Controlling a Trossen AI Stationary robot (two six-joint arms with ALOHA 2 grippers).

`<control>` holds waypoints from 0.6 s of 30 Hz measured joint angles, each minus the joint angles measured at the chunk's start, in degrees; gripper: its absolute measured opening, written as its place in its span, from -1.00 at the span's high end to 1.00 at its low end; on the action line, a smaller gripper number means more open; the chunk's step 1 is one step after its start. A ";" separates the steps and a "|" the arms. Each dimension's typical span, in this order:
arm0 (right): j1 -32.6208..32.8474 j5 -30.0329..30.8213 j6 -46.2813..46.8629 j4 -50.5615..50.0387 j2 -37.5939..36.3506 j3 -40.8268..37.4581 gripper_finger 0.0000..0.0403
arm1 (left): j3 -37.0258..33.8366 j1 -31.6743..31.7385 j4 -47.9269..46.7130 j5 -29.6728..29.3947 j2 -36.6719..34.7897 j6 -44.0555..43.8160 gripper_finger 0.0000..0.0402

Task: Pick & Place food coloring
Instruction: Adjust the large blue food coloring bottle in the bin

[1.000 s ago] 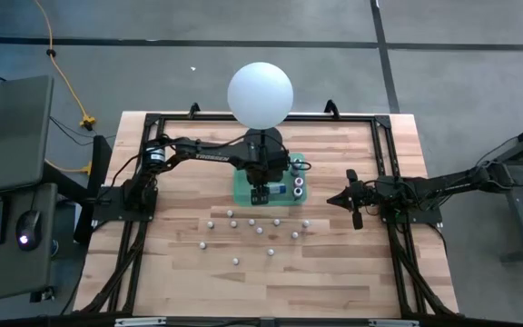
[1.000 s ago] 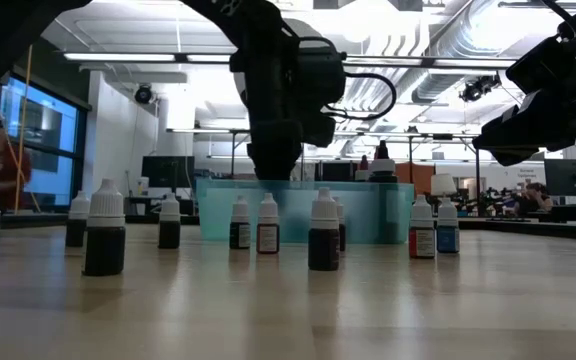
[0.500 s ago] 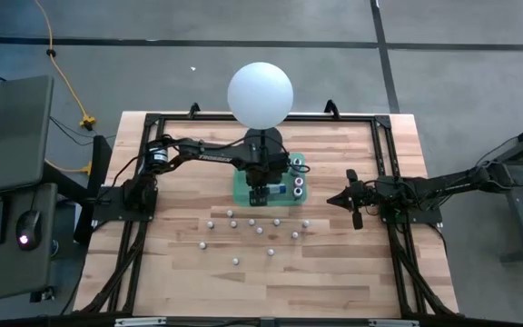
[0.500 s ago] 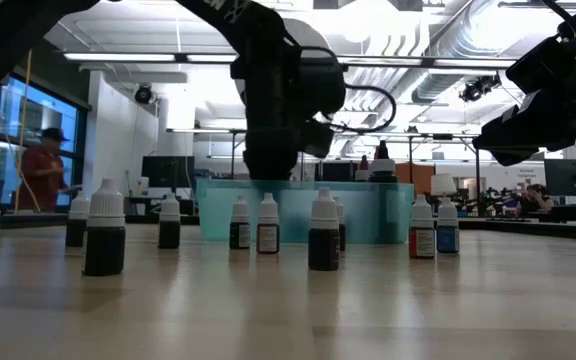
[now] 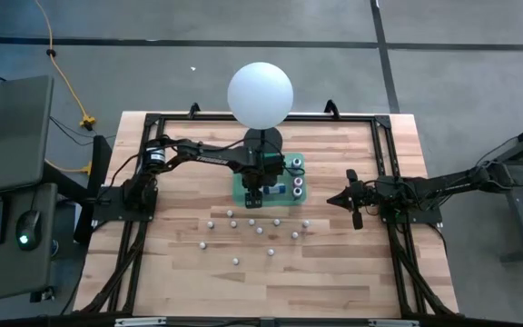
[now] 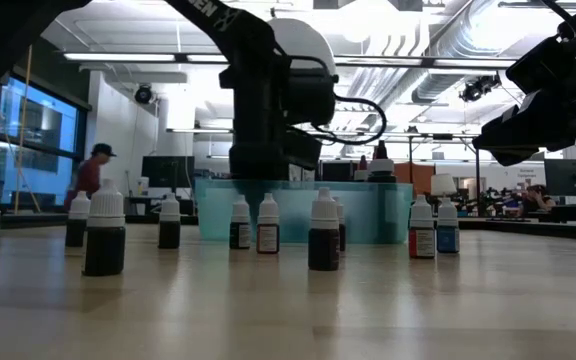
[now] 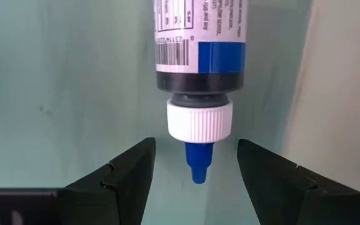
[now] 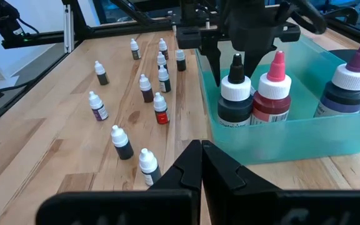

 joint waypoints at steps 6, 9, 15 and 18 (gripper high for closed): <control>0.00 0.01 0.00 0.00 0.00 0.00 1.00 | 1.03 0.02 -0.48 0.08 0.27 -0.21 -0.10; 0.00 0.00 0.00 0.00 0.00 0.00 1.00 | 1.54 0.02 0.06 0.14 0.41 0.01 0.02; 0.00 0.02 0.02 0.00 0.00 0.00 1.00 | 1.62 0.04 0.18 0.87 0.44 0.09 0.34; 0.00 0.02 0.01 0.00 0.00 0.00 1.00 | 1.62 0.02 0.10 1.28 0.45 0.11 0.50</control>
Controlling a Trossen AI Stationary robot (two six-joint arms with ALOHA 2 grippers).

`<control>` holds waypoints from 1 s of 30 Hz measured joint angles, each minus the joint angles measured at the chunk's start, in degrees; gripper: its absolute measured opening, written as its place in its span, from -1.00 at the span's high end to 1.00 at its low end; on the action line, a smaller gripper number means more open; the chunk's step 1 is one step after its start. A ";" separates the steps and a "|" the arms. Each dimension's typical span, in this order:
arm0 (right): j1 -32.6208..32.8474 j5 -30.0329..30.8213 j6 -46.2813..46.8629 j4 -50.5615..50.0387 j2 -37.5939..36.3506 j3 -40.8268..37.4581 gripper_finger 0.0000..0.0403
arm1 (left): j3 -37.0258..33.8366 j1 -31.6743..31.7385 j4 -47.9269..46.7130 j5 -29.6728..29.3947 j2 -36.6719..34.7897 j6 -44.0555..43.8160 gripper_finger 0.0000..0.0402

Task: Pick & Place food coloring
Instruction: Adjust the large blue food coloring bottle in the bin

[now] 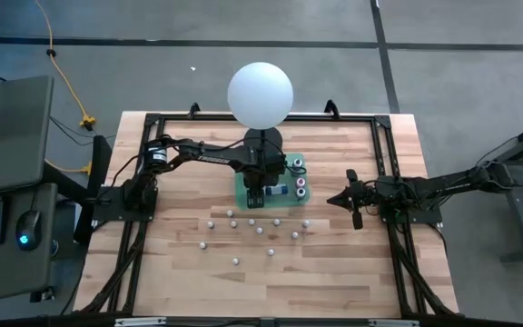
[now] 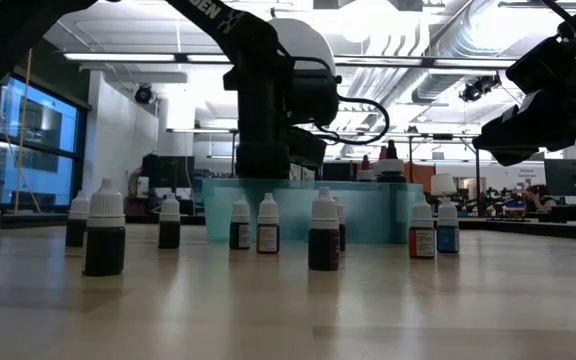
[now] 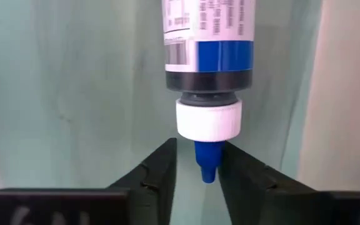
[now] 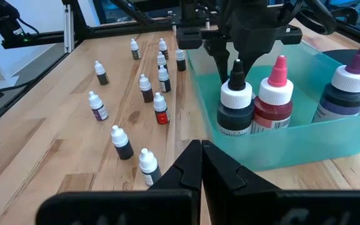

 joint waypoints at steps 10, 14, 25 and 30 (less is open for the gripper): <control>0.00 0.00 -0.01 0.00 0.00 0.00 1.00 | 0.05 -0.02 -2.78 0.11 -0.53 1.01 0.88; 0.00 -0.01 0.01 0.00 0.00 0.00 1.00 | -0.09 -0.02 -3.39 -0.92 -2.13 0.98 0.85; -0.02 0.00 -0.01 0.00 0.00 0.00 1.00 | 0.02 -0.02 -4.59 -2.80 -9.17 0.96 0.82; 0.00 -0.02 -0.01 -0.02 0.00 0.00 1.00 | 0.02 -0.02 -5.80 -2.97 -10.66 0.94 0.82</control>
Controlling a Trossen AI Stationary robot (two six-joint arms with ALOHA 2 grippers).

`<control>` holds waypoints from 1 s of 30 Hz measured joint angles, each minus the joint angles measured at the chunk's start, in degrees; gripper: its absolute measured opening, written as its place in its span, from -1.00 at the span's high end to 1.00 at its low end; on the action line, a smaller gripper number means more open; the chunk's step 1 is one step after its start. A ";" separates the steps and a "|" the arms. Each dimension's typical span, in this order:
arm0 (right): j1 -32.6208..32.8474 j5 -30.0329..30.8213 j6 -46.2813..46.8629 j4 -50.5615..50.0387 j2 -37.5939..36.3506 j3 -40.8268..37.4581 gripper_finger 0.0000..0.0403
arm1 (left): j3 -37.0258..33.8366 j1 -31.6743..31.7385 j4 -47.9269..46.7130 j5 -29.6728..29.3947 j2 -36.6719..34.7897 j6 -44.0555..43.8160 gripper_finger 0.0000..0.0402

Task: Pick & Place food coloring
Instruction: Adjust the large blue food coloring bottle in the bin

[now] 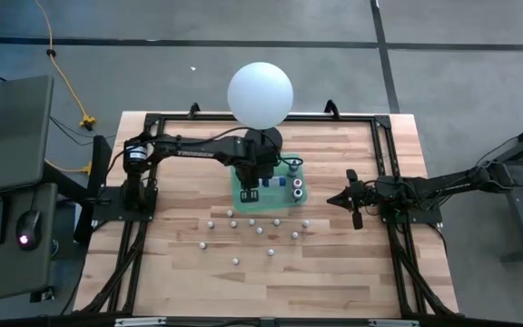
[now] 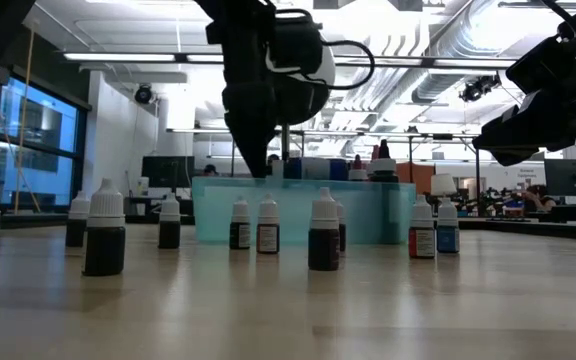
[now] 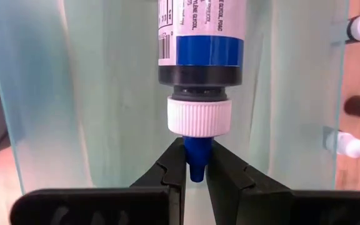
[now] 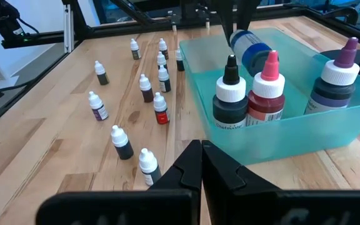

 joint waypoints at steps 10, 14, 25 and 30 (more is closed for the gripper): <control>-0.01 0.01 0.00 -0.02 0.00 0.00 1.00 | 0.00 0.00 -7.00 -1.81 -0.22 0.16 0.82; -0.02 0.02 0.00 -0.04 0.00 0.00 1.00 | 2.72 0.00 -15.06 -3.93 -0.22 1.57 0.82; 0.00 0.00 0.00 -0.04 0.00 0.02 1.00 | 23.13 0.00 -34.81 -6.97 5.14 5.49 0.82; 0.00 0.00 0.00 -0.04 0.00 0.00 1.00 | 26.66 -0.15 -34.61 -2.62 6.43 6.07 0.84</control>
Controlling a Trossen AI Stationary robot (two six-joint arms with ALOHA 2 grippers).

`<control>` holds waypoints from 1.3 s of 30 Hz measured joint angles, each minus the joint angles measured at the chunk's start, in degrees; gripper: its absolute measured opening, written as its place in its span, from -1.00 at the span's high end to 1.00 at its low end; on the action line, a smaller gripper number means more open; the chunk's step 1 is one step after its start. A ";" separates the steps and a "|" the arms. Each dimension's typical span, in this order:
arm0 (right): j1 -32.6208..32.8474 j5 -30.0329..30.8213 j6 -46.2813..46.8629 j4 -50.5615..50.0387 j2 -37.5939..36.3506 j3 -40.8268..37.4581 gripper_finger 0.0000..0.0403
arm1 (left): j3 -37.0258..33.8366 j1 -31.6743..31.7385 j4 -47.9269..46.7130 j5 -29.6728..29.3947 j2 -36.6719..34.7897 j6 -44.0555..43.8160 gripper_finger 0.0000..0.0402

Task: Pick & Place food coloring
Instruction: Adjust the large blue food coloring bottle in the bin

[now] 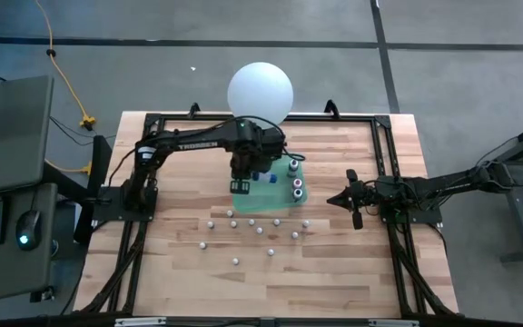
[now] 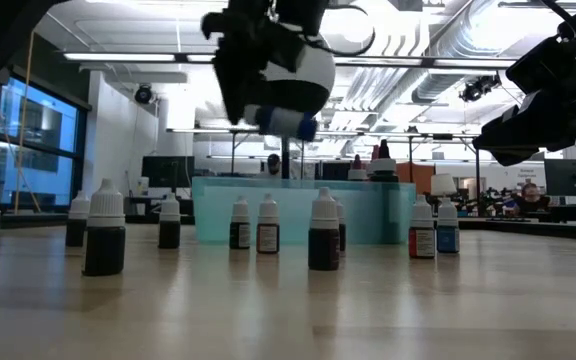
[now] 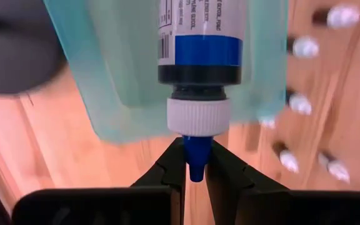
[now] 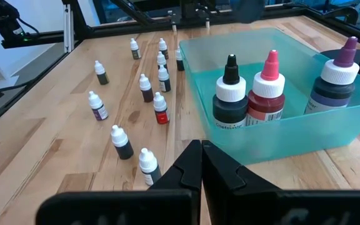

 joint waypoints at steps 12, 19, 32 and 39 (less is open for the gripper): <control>-0.02 0.01 0.01 0.00 0.00 0.00 1.00 | -1.39 -0.23 0.00 -1.39 7.33 -0.76 0.85; 0.00 0.02 0.00 0.00 0.00 0.00 1.00 | -1.40 -0.29 -0.09 -3.12 9.16 -1.57 0.85; 0.00 0.00 0.02 0.00 0.00 0.00 1.00 | -1.39 -0.24 -0.12 -1.95 9.18 -1.89 0.77; -0.01 0.00 0.00 0.00 0.00 0.00 1.00 | -1.39 -0.24 -0.08 -2.10 9.16 -1.48 0.70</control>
